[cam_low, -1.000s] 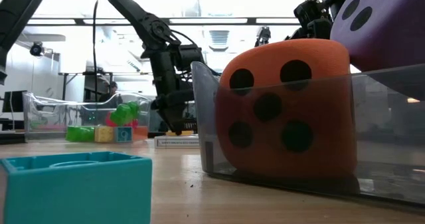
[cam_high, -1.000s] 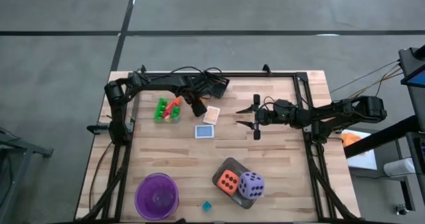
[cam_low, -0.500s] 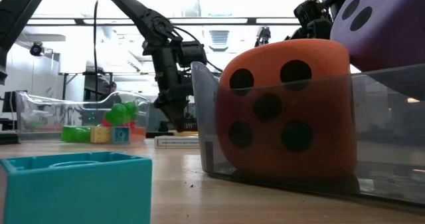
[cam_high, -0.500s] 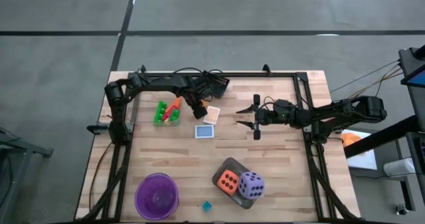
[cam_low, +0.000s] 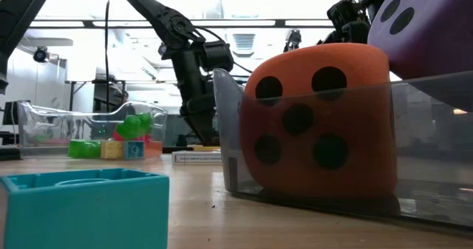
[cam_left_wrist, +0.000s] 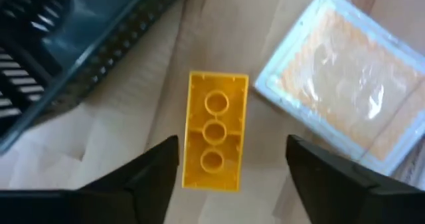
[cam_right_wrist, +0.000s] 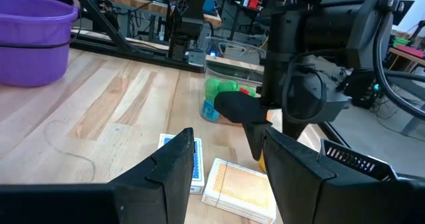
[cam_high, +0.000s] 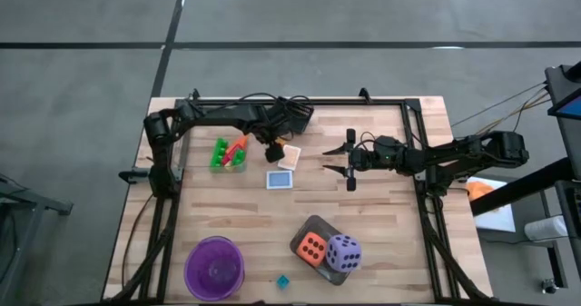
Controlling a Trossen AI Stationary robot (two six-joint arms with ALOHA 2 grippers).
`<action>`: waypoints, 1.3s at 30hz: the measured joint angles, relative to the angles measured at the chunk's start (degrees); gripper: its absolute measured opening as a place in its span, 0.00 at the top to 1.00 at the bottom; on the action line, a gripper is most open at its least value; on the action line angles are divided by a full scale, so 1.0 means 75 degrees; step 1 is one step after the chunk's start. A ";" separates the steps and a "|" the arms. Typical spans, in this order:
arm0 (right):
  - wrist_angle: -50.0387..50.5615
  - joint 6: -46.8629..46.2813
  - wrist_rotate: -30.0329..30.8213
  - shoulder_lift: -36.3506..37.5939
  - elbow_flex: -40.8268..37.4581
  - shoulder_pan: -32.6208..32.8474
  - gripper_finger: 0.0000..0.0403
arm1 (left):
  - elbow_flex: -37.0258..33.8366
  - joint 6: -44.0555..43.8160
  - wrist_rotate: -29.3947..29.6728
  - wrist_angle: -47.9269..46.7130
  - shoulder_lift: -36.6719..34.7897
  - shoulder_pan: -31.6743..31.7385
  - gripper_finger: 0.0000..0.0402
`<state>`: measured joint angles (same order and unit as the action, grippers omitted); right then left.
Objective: Pick & Place Toys
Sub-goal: Put the yellow game piece into the transparent bin
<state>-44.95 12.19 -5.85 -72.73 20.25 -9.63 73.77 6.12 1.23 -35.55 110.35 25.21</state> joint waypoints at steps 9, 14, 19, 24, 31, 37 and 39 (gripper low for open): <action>0.0026 0.0000 0.0000 0.0000 0.0000 0.0000 0.57 | -0.0020 0.0010 0.0100 0.0180 0.0463 0.0001 0.28; 0.0121 0.0001 0.0000 0.0000 0.0000 0.0000 0.57 | -0.0002 0.0007 0.0061 0.0133 0.0664 -0.0005 0.42; 0.0175 -0.0001 0.0000 0.0000 0.0003 0.0000 0.57 | -0.0004 -0.0035 0.0048 0.0020 0.0585 -0.0008 0.62; 0.0173 -0.0029 0.0000 -0.0002 0.0003 0.0000 0.57 | -0.0031 -0.0144 0.0190 -0.0350 0.0462 -0.0001 0.67; 0.0172 -0.0109 0.0000 0.0000 0.0003 0.0000 0.57 | -0.0031 -0.0220 0.0171 -0.0733 0.0293 -0.0014 0.67; 0.0166 -0.0121 0.0000 -0.0001 0.0000 0.0000 0.57 | -0.0034 -0.0061 0.0041 -0.0740 -0.0177 -0.0116 0.67; 0.0152 -0.0168 0.0000 -0.0003 0.0000 0.0000 0.57 | -0.0059 0.0080 -0.0300 -0.0485 -0.0421 -0.0167 0.67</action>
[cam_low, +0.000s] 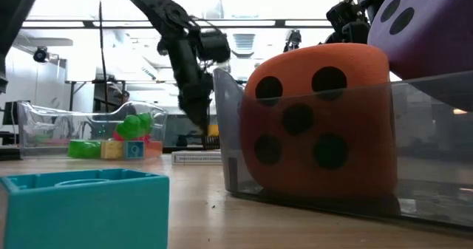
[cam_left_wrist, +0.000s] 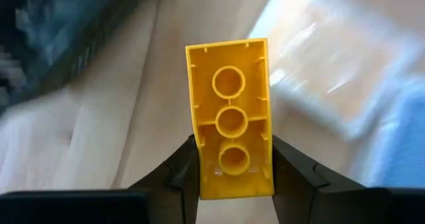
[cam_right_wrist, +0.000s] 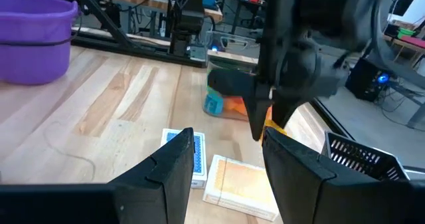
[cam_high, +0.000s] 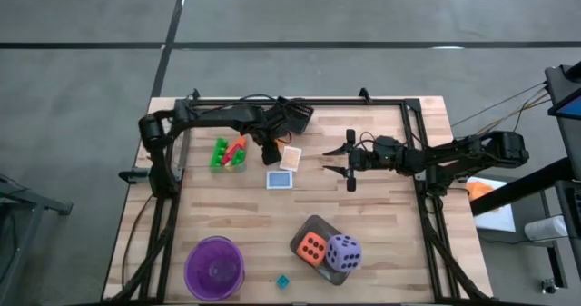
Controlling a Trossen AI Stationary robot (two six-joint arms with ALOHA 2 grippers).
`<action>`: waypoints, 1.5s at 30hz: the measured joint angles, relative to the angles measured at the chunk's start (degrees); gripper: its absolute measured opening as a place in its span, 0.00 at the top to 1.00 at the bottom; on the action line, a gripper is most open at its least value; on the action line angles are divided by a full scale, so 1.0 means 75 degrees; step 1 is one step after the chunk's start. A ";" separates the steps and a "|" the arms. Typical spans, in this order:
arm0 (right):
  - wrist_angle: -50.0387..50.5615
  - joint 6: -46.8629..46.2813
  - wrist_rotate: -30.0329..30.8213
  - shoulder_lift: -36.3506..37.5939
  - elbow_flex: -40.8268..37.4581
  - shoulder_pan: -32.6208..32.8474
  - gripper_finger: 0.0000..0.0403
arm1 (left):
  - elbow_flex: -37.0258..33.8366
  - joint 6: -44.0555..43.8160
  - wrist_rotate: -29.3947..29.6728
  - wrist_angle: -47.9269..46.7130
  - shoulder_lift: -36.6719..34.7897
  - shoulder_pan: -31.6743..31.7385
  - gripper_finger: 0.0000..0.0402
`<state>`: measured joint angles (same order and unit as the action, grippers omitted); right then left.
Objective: Pick & Place Toys
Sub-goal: Put the yellow game piece into the transparent bin
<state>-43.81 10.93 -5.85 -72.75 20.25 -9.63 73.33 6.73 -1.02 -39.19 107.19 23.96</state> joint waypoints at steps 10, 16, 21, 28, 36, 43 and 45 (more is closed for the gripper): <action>-0.1025 -0.0457 -0.0797 -0.0467 -0.0003 0.0012 0.57 | -0.2892 0.0153 -0.2001 0.4683 -0.2927 -0.0241 0.67; -0.3019 -0.0644 -0.1461 -0.1610 0.0028 0.0017 0.57 | -0.4991 -0.0405 -0.1874 0.5361 -0.5510 -0.0203 0.67; -0.4173 -0.0836 -0.1492 -0.2620 0.0393 0.0017 0.57 | -0.6161 -0.0886 -0.1079 0.4927 -0.7349 -0.0132 0.67; -0.4194 -0.1292 -0.1707 -0.3383 0.1054 0.0020 0.57 | -0.6503 -0.1213 0.0030 0.2818 -0.8442 0.0004 0.67; -0.4106 -0.1480 -0.1786 -0.3167 0.1154 0.0034 0.57 | -0.6527 -0.2078 0.1395 0.1557 -0.8515 0.0028 0.67; -0.3839 -0.1519 -0.1786 -0.3028 0.1151 0.0041 0.57 | -0.6523 -0.2890 0.1549 0.1276 -0.8512 0.0080 0.53; -0.3721 -0.1519 -0.1784 -0.3028 0.1148 0.0045 0.57 | -0.6521 -0.2981 0.1548 0.1275 -0.8509 0.0083 0.49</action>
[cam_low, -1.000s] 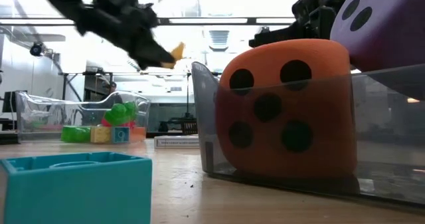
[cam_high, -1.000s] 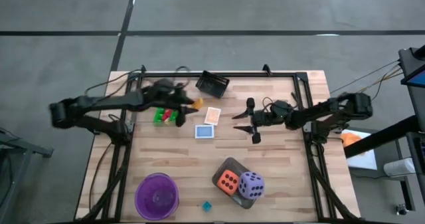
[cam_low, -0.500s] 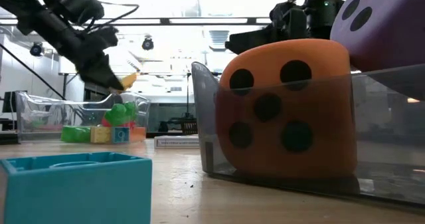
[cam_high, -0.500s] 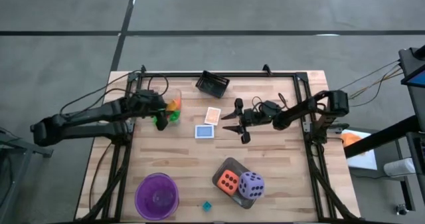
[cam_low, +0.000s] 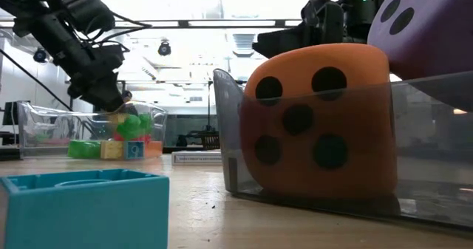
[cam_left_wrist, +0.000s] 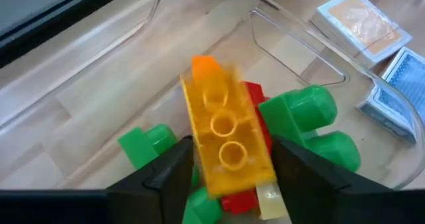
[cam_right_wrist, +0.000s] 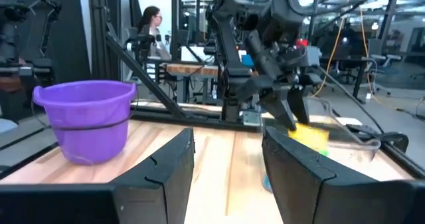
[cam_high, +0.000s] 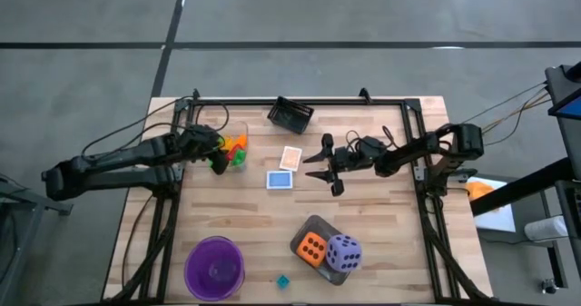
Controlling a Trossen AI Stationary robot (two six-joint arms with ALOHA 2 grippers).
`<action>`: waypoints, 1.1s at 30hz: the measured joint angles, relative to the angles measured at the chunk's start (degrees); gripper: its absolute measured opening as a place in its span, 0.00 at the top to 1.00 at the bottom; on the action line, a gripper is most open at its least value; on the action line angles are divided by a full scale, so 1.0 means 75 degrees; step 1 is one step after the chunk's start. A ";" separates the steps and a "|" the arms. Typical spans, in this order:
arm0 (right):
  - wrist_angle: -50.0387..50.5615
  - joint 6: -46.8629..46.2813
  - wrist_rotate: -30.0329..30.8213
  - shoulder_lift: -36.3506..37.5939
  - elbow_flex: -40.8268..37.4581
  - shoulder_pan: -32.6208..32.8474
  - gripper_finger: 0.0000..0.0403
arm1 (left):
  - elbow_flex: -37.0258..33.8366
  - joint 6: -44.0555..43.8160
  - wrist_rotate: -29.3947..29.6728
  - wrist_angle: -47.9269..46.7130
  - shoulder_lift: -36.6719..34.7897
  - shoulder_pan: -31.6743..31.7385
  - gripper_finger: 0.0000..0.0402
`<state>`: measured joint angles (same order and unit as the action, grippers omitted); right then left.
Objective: Pick & Place Toys
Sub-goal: Put the yellow game piece into the transparent bin, then put the blue playing card box into the black bin
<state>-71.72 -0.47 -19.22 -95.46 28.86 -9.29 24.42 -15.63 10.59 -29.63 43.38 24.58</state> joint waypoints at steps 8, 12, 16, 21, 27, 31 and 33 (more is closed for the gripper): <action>0.0253 0.0000 0.0003 -0.0009 -0.0003 0.0001 0.57 | 0.0405 -0.0472 -0.0040 -0.0369 -0.0006 0.0000 0.34; 0.0485 0.0000 0.0101 -0.0009 0.0007 0.0001 0.57 | 0.0783 -0.0064 -0.0361 -0.0027 -0.0023 -0.0122 0.30; 0.1361 -0.0001 0.0520 -0.0009 0.0269 0.0001 0.57 | 0.0799 0.0701 -0.0832 0.1302 -0.0050 -0.0478 0.29; 0.2890 0.0029 0.0666 -0.0014 0.0955 0.0007 0.54 | 0.0572 0.1450 -0.1019 0.2463 -0.0044 -0.0920 0.29; 0.5295 0.0082 0.0656 -0.0014 0.2229 0.0024 0.29 | 0.0476 0.1919 -0.1026 0.2820 -0.0044 -0.1116 0.29; 0.7425 0.0346 0.0672 -0.0012 0.3238 0.0106 0.08 | 0.0470 0.2265 -0.1033 0.2900 -0.0066 -0.1116 0.29; 0.8255 0.0472 0.0734 -0.0025 0.3679 0.0163 0.03 | 0.0510 0.2438 -0.1043 0.2951 -0.0150 -0.1113 0.29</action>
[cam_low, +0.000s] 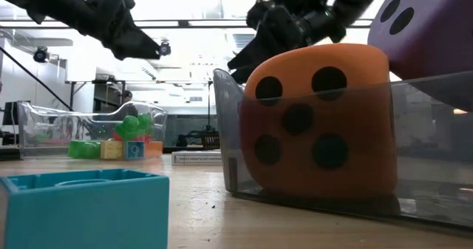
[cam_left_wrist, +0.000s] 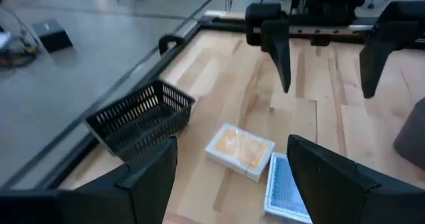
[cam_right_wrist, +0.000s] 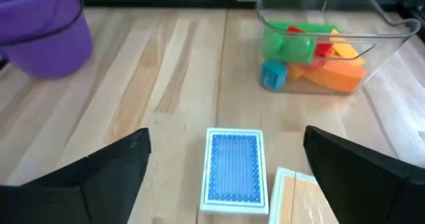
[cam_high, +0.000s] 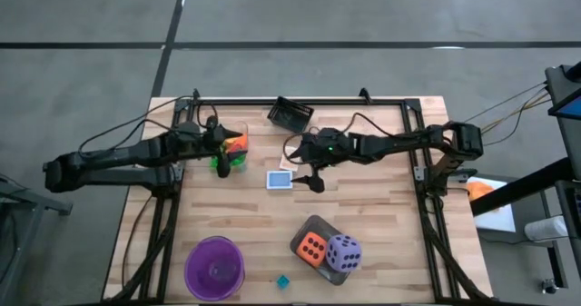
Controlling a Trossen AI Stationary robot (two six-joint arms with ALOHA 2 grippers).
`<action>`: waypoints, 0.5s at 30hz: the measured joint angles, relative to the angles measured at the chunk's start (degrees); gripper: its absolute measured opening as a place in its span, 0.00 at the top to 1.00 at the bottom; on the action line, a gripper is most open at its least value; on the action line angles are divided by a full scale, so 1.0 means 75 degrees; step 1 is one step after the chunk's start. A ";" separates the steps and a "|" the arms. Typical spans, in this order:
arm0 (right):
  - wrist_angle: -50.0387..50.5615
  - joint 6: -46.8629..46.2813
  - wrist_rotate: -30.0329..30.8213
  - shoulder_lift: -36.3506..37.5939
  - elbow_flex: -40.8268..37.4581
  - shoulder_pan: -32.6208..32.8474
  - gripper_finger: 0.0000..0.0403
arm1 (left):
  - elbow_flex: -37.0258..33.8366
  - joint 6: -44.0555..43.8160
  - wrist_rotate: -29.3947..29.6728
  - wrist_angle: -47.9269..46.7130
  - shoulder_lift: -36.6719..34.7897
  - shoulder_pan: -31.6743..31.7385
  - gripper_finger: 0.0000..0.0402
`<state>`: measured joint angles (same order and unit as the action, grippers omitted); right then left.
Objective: Pick & Place Toys
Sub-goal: Put the blue playing card box into the black bin
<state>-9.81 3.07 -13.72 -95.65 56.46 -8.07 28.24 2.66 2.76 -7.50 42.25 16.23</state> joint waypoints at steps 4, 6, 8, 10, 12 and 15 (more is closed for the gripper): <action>0.1203 0.0109 0.0082 -0.0199 0.0760 0.0048 0.06 | 0.0345 0.0224 0.0003 0.0004 -0.0310 0.0000 0.29; 0.1592 0.0138 0.0087 -0.0406 0.1089 0.0054 0.08 | 0.0540 0.0252 -0.0002 0.0007 -0.0551 -0.0002 0.29; 0.1945 0.0144 0.0112 -0.0668 0.1417 0.0057 0.09 | 0.0698 0.0278 -0.0054 0.0026 -0.0824 -0.0003 0.29; 0.2308 0.0151 0.0118 -0.0970 0.1776 0.0057 0.09 | 0.0815 0.0305 -0.0176 0.0023 -0.1116 -0.0003 0.29; 0.2688 0.0154 0.0207 -0.1300 0.2148 0.0068 0.09 | 0.0849 0.0293 -0.0260 0.0021 -0.1428 -0.0003 0.29; 0.3297 0.0220 0.0489 -0.1854 0.2787 0.0123 0.09 | 0.0779 0.0252 -0.0262 -0.0075 -0.1864 -0.0003 0.29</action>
<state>14.91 4.72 -10.06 -109.55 77.36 -7.15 34.08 4.55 0.80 -8.06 28.27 16.21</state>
